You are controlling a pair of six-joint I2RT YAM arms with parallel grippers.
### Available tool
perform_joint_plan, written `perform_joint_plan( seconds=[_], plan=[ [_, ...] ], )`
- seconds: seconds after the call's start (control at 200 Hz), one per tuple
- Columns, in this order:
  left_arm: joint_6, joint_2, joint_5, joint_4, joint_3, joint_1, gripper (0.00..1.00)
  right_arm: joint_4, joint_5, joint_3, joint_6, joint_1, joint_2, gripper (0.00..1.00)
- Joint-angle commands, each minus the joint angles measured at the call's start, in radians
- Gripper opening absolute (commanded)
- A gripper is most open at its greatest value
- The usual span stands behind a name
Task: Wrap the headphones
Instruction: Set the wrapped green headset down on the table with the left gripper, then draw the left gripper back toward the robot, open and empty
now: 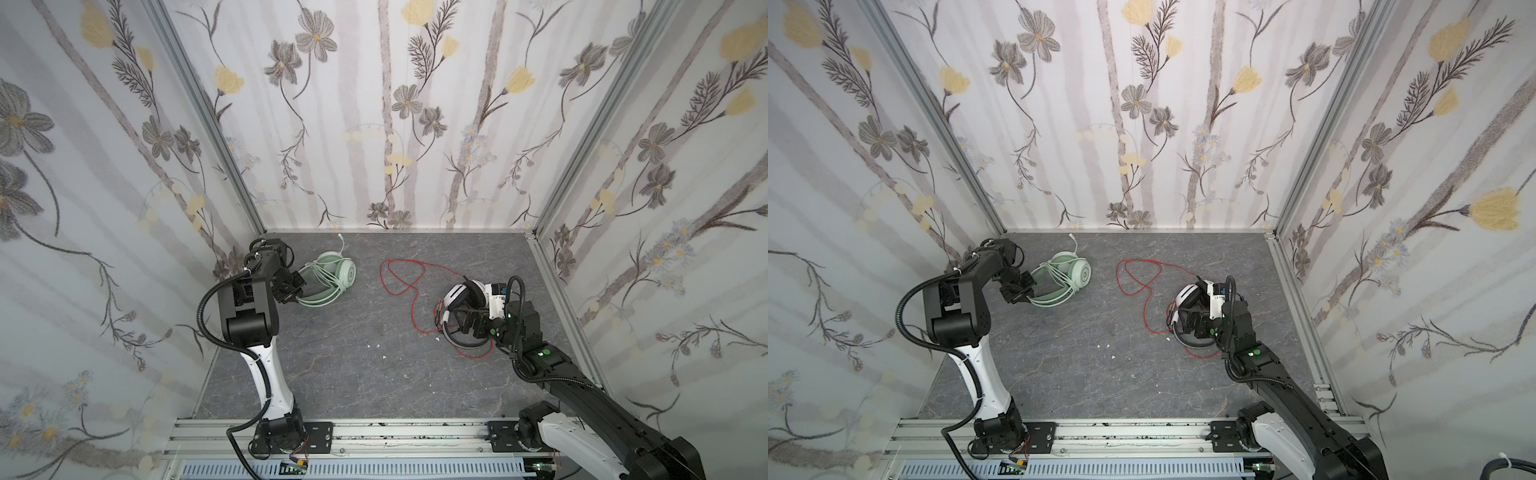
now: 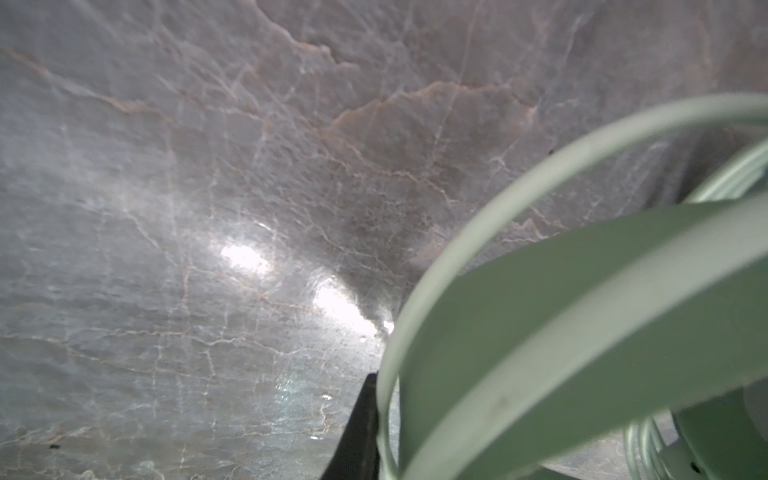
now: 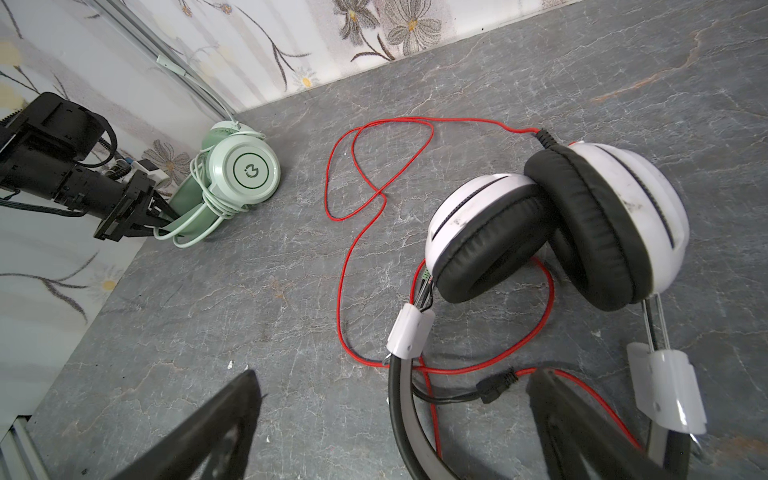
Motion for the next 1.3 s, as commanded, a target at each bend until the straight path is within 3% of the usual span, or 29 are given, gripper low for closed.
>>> perform_joint_plan(
  seconds=[0.0, 0.12, 0.205, 0.3, 0.335, 0.355, 0.37, 0.515, 0.679, 0.789, 0.959, 1.049, 1.199, 1.294],
  plan=[
    [0.009, -0.021, -0.002, -0.003, 0.002, 0.0, 0.2, 0.038, -0.007, 0.005, 0.004, -0.002, 0.003, 1.0],
    [0.013, -0.043, 0.006, -0.008, 0.004, 0.001, 0.33, 0.038, -0.007, 0.002, 0.003, -0.004, -0.005, 1.0],
    [0.013, -0.067, 0.01, -0.012, 0.002, 0.001, 0.52, 0.038, -0.008, 0.001, 0.005, -0.004, -0.013, 1.0],
    [0.007, -0.113, 0.018, -0.015, -0.003, 0.002, 0.63, 0.033, -0.002, -0.004, 0.006, -0.006, -0.026, 1.0],
    [0.004, -0.135, 0.022, -0.017, -0.007, 0.001, 0.76, 0.028, -0.001, -0.005, 0.006, -0.006, -0.032, 1.0],
    [0.002, -0.149, 0.026, -0.018, -0.009, 0.001, 0.96, 0.026, 0.003, -0.005, 0.005, -0.006, -0.037, 1.0],
    [0.002, -0.16, 0.029, -0.019, -0.011, 0.001, 1.0, 0.024, 0.005, -0.006, 0.005, -0.006, -0.041, 1.0],
    [-0.001, -0.295, 0.09, -0.041, -0.019, -0.003, 1.0, 0.024, 0.006, -0.012, 0.006, -0.006, -0.06, 1.0],
    [-0.025, -0.6, 0.147, 0.029, -0.165, -0.071, 1.0, 0.008, -0.004, -0.011, 0.003, -0.006, -0.082, 1.0],
    [-0.076, -0.838, 0.131, 0.119, -0.35, -0.189, 1.0, 0.016, 0.005, -0.04, 0.012, -0.006, -0.127, 1.0],
    [-0.259, -1.134, 0.038, 0.366, -0.743, -0.477, 1.0, 0.025, 0.007, -0.081, 0.045, -0.006, -0.144, 1.0],
    [-0.306, -1.165, -0.059, 0.455, -0.881, -0.635, 1.0, -0.009, 0.017, -0.081, 0.066, -0.004, -0.131, 1.0],
    [-0.311, -1.113, -0.269, 0.547, -0.979, -0.881, 1.0, -0.032, 0.032, -0.111, 0.097, -0.001, -0.155, 1.0],
    [-0.318, -1.04, -0.317, 0.536, -0.97, -0.926, 1.0, -0.054, 0.047, -0.131, 0.111, -0.001, -0.194, 1.0]
  ],
)
